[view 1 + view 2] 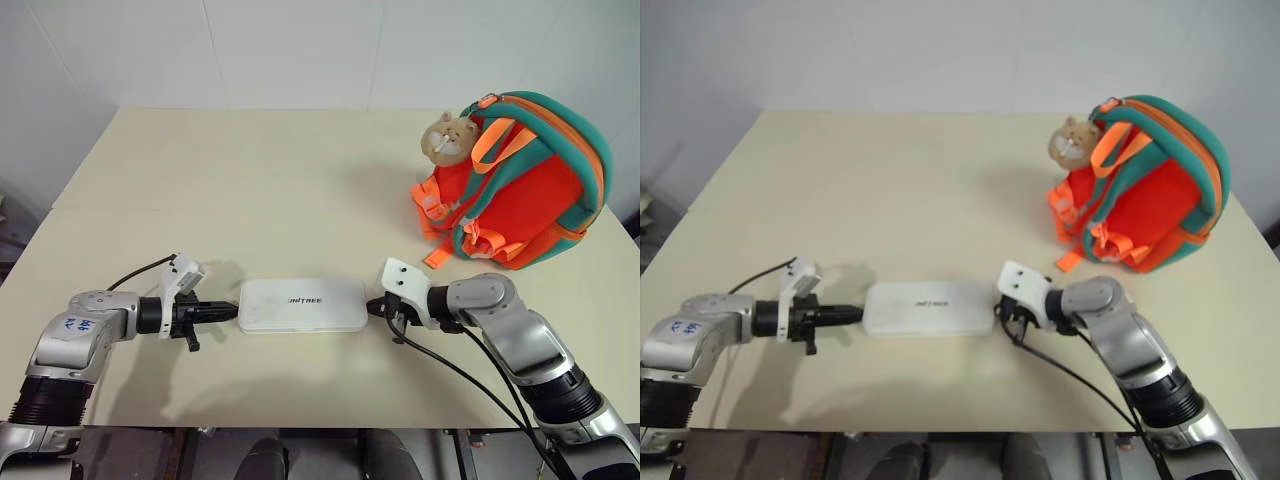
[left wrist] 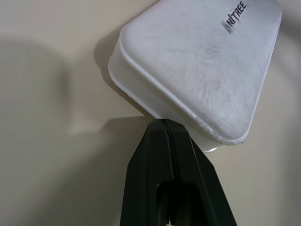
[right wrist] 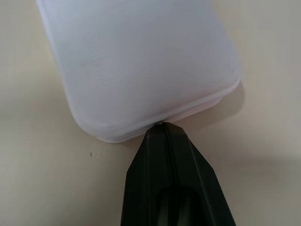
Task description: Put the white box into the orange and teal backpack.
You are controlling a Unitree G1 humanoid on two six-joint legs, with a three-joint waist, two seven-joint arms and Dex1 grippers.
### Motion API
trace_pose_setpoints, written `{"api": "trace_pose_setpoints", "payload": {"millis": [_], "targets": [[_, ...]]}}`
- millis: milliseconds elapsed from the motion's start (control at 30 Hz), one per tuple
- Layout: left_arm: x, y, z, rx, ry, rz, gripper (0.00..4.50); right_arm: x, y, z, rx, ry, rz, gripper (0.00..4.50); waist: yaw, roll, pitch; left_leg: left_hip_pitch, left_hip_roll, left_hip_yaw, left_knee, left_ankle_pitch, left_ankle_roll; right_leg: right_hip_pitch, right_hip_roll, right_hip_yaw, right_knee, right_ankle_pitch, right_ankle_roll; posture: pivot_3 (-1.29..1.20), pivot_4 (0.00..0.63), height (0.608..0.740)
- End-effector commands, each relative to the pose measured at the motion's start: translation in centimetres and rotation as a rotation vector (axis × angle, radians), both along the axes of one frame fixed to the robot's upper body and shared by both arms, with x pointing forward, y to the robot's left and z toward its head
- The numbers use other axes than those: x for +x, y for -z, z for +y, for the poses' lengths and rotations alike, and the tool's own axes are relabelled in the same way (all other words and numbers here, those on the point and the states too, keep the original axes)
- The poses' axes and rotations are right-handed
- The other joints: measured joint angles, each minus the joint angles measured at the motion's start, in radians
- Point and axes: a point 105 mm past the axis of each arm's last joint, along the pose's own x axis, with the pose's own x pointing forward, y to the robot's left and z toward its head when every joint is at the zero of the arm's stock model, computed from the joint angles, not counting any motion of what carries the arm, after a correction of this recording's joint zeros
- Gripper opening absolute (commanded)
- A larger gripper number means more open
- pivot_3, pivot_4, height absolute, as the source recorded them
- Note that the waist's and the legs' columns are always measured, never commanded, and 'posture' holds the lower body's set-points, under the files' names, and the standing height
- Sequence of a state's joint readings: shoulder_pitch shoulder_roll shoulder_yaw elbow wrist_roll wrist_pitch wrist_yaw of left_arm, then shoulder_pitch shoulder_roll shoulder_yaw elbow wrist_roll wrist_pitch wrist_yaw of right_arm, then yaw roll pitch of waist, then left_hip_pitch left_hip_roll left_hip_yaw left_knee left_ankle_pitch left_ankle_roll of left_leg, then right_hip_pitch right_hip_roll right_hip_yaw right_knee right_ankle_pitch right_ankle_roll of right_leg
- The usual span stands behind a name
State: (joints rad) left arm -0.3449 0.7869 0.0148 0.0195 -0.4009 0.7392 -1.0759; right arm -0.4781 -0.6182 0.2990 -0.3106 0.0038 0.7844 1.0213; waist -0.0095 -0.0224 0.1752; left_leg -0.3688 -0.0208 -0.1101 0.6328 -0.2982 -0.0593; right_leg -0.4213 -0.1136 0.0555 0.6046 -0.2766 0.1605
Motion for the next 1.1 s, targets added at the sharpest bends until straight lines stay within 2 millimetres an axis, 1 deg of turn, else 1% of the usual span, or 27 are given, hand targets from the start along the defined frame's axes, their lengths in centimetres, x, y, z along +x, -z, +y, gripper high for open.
{"api": "trace_pose_setpoints", "payload": {"millis": [33, 267, 600, 833, 967, 1100], "targets": [[-1.7, 0.4, -5.0, -0.089, 0.243, 0.027, 0.00, -2.3, -1.1, 3.1, 0.081, -0.166, 0.000, 0.12, 0.005, 0.000, 0.000, 0.000, 0.000, 0.000, 0.000, 0.000, 0.000, 0.000, 0.000, 0.000, 0.000, 0.000, 0.000, 0.00, 0.150, 0.740], [-2.2, 0.6, -6.3, -0.090, 0.315, 0.040, 0.00, -2.3, -1.1, 1.9, 0.059, -0.138, 0.001, 0.12, 0.010, 0.000, 0.000, 0.001, -0.001, 0.000, 0.002, -0.001, 0.001, 0.005, 0.000, -0.001, -0.004, 0.001, 0.002, 0.00, 0.150, 0.740], [-1.9, 1.0, -7.2, -0.082, 0.350, 0.033, 0.00, -3.4, -0.8, 1.6, 0.050, -0.160, 0.051, 0.12, 0.011, 0.000, 0.000, 0.002, -0.001, -0.001, 0.003, -0.002, 0.003, 0.008, -0.001, -0.002, -0.009, 0.002, 0.003, 0.00, 0.150, 0.740], [-1.7, 1.3, -8.1, -0.087, 0.360, 0.021, 0.00, -4.1, -0.6, 1.3, 0.039, -0.181, 0.079, 0.12, 0.022, 0.001, -0.001, 0.003, -0.001, -0.001, 0.004, -0.002, 0.003, 0.011, -0.001, -0.003, -0.010, 0.003, 0.004, 0.00, 0.150, 0.740], [-1.7, 1.3, -8.5, -0.091, 0.370, 0.016, 0.00, -3.9, -0.5, 1.0, 0.031, -0.173, 0.075, 0.12, 0.030, 0.001, -0.001, 0.003, -0.001, -0.001, 0.004, -0.002, 0.003, 0.011, -0.001, -0.003, -0.010, 0.003, 0.004, 0.00, 0.150, 0.740], [-1.9, 1.5, -8.3, -0.068, 0.368, 0.000, 0.00, -3.7, -0.6, 0.6, 0.017, -0.162, 0.060, 0.12, 0.032, 0.001, -0.001, 0.003, -0.001, -0.001, 0.005, -0.002, 0.003, 0.011, -0.001, -0.003, -0.010, 0.004, 0.004, 0.00, 0.150, 0.740]]}}
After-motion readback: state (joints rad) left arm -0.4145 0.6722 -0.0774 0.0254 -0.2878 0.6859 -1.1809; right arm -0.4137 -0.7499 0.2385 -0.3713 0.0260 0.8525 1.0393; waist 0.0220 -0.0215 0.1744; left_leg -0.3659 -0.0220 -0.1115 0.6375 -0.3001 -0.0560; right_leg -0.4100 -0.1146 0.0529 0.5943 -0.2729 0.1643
